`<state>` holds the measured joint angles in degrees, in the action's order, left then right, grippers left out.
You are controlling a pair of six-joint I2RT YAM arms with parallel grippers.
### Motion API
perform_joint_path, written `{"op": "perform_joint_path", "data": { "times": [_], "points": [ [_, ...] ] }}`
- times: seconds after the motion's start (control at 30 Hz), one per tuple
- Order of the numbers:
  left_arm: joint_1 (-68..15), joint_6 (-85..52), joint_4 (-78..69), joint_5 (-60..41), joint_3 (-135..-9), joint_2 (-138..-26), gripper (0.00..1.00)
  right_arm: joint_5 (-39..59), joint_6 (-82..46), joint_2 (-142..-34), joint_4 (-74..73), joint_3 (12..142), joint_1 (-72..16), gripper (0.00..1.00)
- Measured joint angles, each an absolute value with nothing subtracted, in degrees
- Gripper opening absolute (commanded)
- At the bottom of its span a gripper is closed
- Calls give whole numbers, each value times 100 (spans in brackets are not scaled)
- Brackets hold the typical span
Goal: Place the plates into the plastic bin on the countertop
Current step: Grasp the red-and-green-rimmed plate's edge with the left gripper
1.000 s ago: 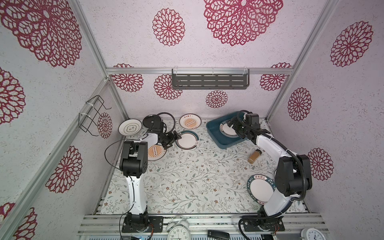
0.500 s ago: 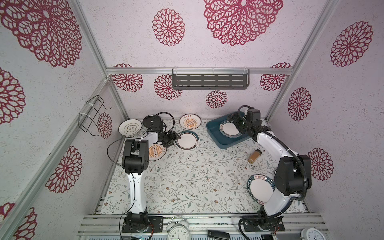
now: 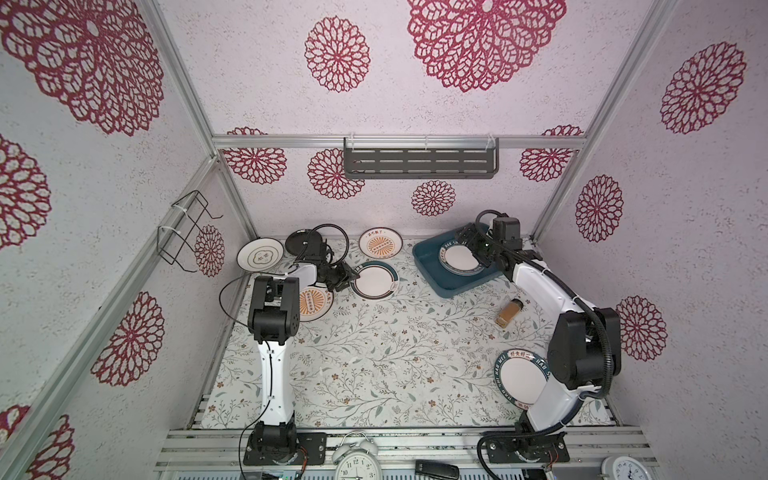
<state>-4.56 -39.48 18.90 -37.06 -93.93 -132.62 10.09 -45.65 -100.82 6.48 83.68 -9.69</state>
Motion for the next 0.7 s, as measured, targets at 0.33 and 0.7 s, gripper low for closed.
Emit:
{"op": "perform_joint_path", "data": {
  "times": [0.33, 0.7],
  "points": [
    [-471, -4222, 1717, -3704, -9376, -13367, 16, 930, -4552, -9963, 760, 8178, -969, 99],
    [-572, -4423, 1234, -3795, -8936, -13157, 0, 978, -4543, -9349, 760, 7529, -963, 99]
  ]
}}
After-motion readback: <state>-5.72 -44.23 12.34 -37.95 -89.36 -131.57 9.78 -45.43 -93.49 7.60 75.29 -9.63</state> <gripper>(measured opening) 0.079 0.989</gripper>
